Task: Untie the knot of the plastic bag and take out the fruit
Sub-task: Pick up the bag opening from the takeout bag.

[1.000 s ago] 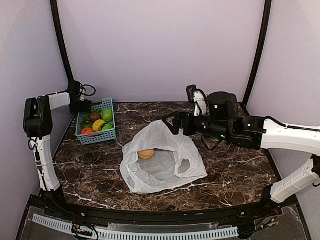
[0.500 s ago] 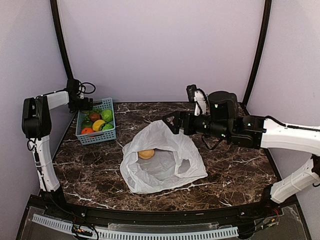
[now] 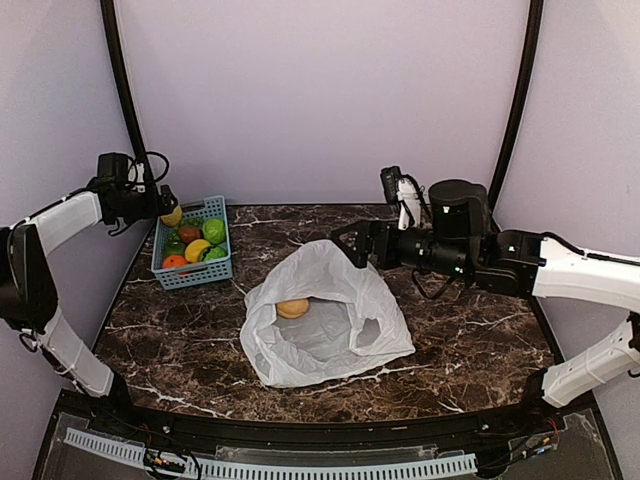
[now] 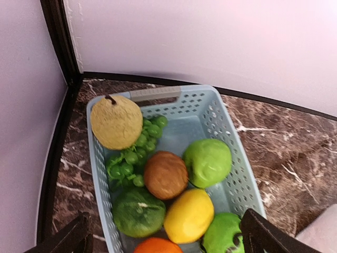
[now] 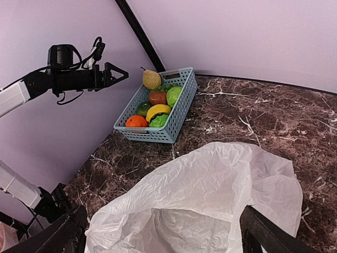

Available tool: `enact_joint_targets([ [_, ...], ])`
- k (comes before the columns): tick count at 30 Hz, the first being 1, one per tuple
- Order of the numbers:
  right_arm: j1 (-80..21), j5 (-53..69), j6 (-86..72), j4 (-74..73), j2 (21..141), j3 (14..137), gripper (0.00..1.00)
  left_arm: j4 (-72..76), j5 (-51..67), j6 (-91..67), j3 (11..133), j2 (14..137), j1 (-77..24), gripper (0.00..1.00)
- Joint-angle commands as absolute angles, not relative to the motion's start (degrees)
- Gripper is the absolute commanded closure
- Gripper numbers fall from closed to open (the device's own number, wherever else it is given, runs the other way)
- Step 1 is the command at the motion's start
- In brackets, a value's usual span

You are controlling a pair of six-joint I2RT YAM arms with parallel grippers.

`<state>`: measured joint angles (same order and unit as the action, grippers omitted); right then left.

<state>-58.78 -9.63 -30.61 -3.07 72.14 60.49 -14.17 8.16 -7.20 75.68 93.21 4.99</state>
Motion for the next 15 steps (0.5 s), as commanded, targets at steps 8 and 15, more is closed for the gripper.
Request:
enact_joint_targets([
  [8,-58.1,-2.2,-28.6,-6.2,72.9,59.5,0.05,-19.4,24.1,-19.9,58.1,68.3,-15.3,0.04],
  [15,-58.7,1.3,-32.0,-4.0,75.1,57.1,0.10,-17.5,32.7,-24.5,54.1,64.8,-24.8,0.03],
])
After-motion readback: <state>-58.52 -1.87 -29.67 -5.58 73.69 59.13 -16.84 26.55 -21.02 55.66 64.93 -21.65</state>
